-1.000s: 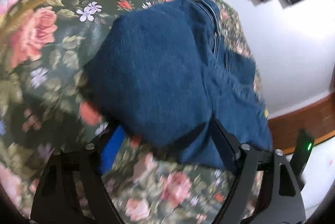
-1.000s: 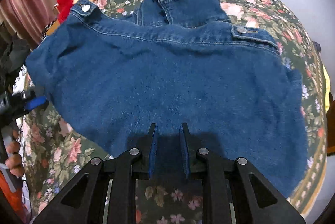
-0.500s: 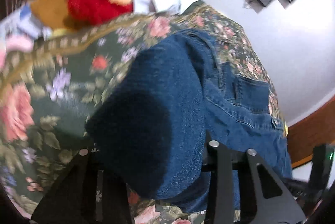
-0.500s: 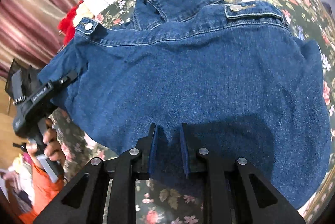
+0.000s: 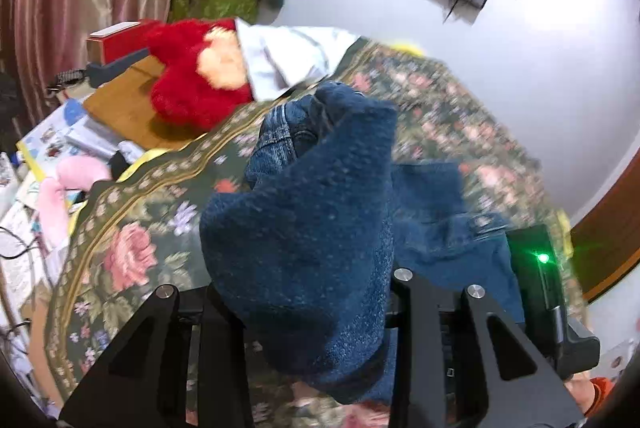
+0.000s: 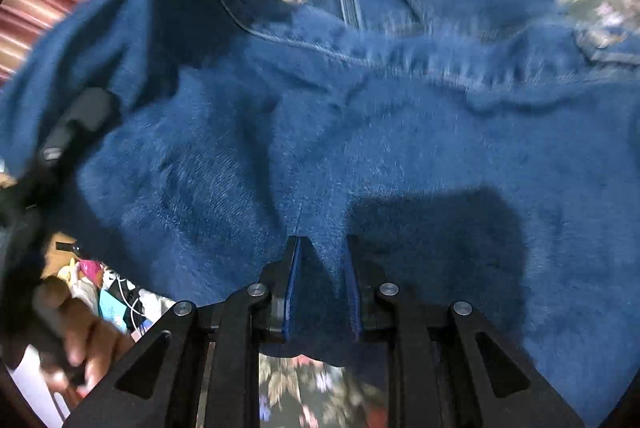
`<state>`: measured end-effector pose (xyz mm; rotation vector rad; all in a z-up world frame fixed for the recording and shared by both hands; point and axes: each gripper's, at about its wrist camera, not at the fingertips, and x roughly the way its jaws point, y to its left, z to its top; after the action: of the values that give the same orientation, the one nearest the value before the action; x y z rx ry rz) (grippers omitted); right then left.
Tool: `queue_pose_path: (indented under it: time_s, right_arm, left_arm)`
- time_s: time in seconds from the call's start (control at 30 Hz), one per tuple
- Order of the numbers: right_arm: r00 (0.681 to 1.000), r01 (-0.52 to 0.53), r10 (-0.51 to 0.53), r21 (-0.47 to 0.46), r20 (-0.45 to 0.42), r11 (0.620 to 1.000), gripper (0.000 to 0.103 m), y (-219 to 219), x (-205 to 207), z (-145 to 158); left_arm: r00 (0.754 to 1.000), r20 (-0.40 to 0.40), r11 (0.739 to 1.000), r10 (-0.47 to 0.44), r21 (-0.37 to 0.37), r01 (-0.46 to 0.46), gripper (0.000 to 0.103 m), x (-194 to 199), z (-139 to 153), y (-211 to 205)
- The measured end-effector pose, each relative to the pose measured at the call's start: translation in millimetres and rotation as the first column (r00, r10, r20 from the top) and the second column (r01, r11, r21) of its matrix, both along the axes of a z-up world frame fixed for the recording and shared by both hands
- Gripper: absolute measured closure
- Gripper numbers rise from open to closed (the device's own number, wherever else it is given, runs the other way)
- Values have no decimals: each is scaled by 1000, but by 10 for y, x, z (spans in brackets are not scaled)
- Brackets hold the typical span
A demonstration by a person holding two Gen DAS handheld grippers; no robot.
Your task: Fold large clothes
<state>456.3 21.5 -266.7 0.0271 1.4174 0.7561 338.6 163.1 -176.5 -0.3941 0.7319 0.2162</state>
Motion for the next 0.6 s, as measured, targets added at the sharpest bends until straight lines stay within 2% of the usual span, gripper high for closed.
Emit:
queue_pose_path:
  time_s: [0.1, 0.2, 0.3, 0.33, 0.43, 0.53, 0.6]
  right_arm:
    - [999, 20, -20, 10, -32, 1000, 86, 84, -6, -205]
    - [998, 2, -1, 17, -55, 1000, 86, 53, 21, -148]
    - [992, 55, -48, 53, -118, 997, 86, -229, 88, -18]
    - [991, 80, -71, 74, -109, 994, 86, -376, 83, 80]
    - [991, 133, -134, 109, -1, 985, 86, -881, 10, 448]
    - [966, 219, -232, 117, 110, 969, 86, -1540, -119, 821]
    - [942, 280, -298, 129, 151, 951, 86, -1929, -191, 1013]
  left_arm:
    - [1000, -8, 999, 1, 37, -1, 70, 20, -30, -56]
    - [1000, 12, 998, -14, 55, 13, 71, 81, 109, -129]
    - [998, 43, 994, -46, 97, 42, 71, 175, 290, -284]
    - [996, 58, 992, -67, 113, 61, 71, 223, 371, -372]
    - [983, 101, 974, -151, 184, 131, 72, 345, 618, -789]
    - [962, 117, 946, -248, 244, 214, 74, 460, 775, -1290]
    - [938, 114, 914, -328, 290, 285, 74, 501, 826, -1729]
